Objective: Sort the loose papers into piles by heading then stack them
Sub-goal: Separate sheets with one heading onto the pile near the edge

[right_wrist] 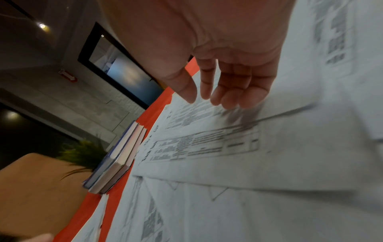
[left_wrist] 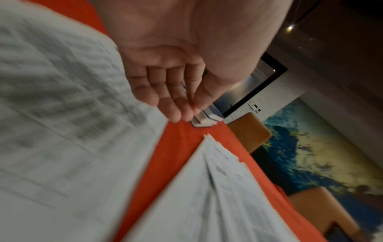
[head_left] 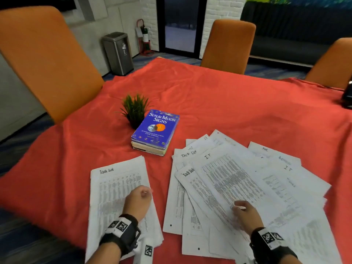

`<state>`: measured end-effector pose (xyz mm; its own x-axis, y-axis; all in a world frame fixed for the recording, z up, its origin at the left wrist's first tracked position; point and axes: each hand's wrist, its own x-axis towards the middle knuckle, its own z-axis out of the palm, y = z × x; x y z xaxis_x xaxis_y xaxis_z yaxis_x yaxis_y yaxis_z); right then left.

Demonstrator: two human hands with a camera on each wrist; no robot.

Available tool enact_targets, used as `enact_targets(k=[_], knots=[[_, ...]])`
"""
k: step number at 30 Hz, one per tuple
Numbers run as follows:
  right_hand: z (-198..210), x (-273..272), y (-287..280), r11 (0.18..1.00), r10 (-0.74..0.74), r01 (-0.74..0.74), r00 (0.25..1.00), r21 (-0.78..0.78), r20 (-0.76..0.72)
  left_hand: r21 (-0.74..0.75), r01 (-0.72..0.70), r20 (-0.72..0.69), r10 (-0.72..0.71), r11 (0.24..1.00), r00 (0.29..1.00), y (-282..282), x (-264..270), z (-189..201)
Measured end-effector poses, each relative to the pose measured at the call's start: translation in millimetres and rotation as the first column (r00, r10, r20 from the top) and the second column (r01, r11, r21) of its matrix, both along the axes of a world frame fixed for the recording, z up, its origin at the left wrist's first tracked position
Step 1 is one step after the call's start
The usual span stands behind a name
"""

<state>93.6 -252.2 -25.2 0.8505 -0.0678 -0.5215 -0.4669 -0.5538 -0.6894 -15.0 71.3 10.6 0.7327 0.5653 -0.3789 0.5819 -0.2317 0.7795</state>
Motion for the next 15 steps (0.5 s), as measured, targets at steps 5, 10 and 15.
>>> enact_targets(k=[5,10,15], knots=[[-5,-2,-45,0.979,-0.138,0.136,0.99,-0.151,0.001,-0.347,0.149,-0.089,-0.191,0.926,0.978,-71,59,-12],[-12,-16,-62,0.982,-0.01,-0.005,0.997,-0.189,-0.08,-0.488,0.152,-0.129,-0.243,0.86,0.961,-116,76,-27],[-10,-28,-56,0.952,0.224,-0.249,0.963,-0.177,-0.148,-0.585,0.153,-0.158,-0.297,0.797,0.942,-152,83,-22]])
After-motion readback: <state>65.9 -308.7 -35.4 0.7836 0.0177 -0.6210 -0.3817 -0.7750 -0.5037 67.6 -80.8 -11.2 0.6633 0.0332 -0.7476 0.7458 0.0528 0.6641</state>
